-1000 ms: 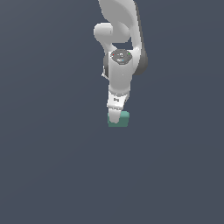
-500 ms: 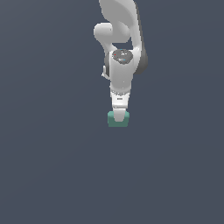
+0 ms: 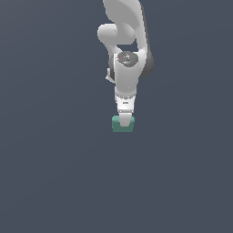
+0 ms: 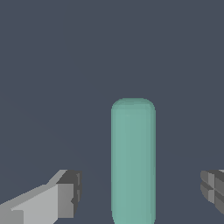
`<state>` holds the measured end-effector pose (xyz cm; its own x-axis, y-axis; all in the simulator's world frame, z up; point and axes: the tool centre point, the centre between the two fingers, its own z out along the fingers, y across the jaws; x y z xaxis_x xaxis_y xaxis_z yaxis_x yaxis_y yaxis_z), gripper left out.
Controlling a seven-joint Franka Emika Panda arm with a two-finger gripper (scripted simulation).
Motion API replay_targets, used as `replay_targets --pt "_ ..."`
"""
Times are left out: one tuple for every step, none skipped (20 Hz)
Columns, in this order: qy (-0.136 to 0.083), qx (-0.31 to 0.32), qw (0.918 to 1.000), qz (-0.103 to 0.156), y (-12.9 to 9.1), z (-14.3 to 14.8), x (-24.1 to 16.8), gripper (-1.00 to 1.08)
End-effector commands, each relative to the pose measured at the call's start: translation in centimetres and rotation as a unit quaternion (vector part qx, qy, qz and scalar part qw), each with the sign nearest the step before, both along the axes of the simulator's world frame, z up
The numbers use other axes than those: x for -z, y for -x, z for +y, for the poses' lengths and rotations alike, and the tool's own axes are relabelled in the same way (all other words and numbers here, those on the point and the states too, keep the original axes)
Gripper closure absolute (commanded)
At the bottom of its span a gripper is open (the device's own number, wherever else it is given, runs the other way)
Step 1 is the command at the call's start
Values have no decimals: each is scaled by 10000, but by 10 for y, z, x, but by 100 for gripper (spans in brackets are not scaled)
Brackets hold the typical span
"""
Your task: Pick up the object and move it to a goal position.
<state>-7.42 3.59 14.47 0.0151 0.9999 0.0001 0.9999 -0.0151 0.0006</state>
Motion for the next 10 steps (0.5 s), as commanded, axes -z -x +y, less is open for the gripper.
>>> replay_targets --pt "-1 -3 10000 3 0 0 4 -92" --pt "-1 -3 10000 3 0 0 7 -92" --pt "-2 -7 10000 3 1 0 10 -92" --pt "-2 -9 10000 3 1 0 15 -92" --pt "-3 -12 10000 3 1 0 19 -92" --pt "-4 -16 10000 3 1 1 25 -92" --pt "-4 -18 10000 4 1 1 30 -92" --pt "-4 -21 10000 4 1 1 34 -92" --pt "-4 -23 10000 4 1 1 38 -92" --pt "-4 -23 10000 4 1 0 42 -92"
